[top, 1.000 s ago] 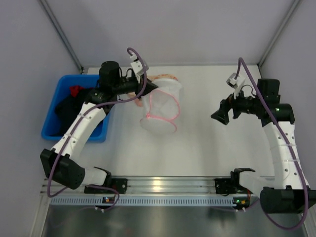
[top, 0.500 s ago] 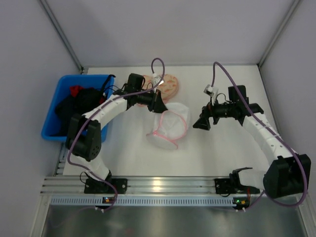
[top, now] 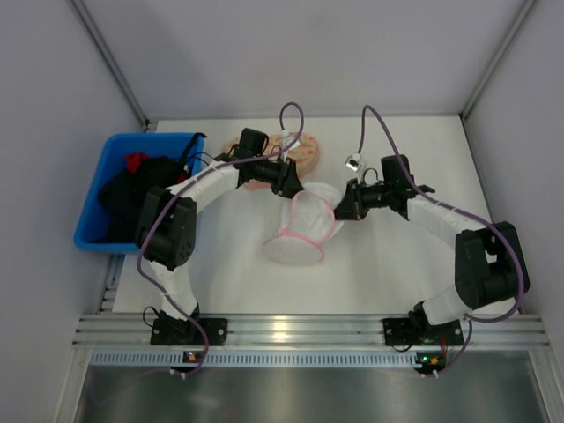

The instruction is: Place the bra in the laundry bag and zip it closed

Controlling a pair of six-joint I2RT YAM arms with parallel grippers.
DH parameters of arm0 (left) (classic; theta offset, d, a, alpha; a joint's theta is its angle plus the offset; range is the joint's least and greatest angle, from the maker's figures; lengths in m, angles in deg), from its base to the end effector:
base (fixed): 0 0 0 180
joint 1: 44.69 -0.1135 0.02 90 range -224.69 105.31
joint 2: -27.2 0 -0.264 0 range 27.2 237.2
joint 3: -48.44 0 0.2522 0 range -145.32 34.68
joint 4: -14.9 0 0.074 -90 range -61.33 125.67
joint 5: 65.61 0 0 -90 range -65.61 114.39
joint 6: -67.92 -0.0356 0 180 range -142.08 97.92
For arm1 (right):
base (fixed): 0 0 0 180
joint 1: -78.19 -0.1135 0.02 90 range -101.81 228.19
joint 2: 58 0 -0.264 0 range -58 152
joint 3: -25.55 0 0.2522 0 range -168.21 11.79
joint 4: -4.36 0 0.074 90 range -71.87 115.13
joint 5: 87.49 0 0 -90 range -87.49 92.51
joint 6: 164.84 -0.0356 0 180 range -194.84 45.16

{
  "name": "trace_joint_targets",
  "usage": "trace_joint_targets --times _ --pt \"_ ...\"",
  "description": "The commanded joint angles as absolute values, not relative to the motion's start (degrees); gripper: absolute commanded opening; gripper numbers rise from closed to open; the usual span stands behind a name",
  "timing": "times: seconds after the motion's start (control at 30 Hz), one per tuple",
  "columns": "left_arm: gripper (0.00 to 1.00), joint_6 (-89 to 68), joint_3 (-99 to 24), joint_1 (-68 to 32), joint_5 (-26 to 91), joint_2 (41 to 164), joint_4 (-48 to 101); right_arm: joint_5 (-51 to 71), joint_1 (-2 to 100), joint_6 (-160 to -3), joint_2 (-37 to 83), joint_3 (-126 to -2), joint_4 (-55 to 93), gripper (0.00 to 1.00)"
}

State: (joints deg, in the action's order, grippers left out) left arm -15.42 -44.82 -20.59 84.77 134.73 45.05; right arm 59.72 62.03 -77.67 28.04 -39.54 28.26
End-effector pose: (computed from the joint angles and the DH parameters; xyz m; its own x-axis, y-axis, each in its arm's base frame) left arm 0.3610 -0.1954 0.2390 -0.7237 0.2609 -0.6388 0.6893 0.2294 -0.6872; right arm 0.2831 0.1132 0.2209 -0.7123 -0.1786 -0.6788 -0.6888 0.3635 0.6272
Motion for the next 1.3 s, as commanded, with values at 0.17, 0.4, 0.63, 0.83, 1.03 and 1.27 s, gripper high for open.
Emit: trace_joint_targets --times 0.17,0.4,0.63,0.83,1.03,1.27 --pt "0.61 -23.72 -44.00 -21.84 56.60 123.74 40.54 57.36 67.72 -87.40 26.90 -29.28 14.27 0.00" --pt "0.80 -41.39 -31.28 -20.53 53.30 110.10 40.79 48.83 74.59 -86.36 30.15 -28.64 16.45 0.00" --pt "0.79 -57.58 -15.43 -6.83 49.19 99.63 44.66 43.82 74.68 -85.30 34.37 -31.10 21.90 0.00" --pt "0.75 -69.25 -11.11 7.59 48.03 101.02 47.82 41.71 74.50 -84.60 35.78 -32.94 25.77 0.00" --pt "0.71 -75.16 -12.69 14.63 46.97 108.48 48.00 42.50 74.59 -85.13 36.66 -33.65 26.47 0.00" --pt "0.61 -81.58 -15.76 16.04 48.65 115.70 48.00 43.46 74.59 -84.69 36.39 -33.65 26.91 0.00"
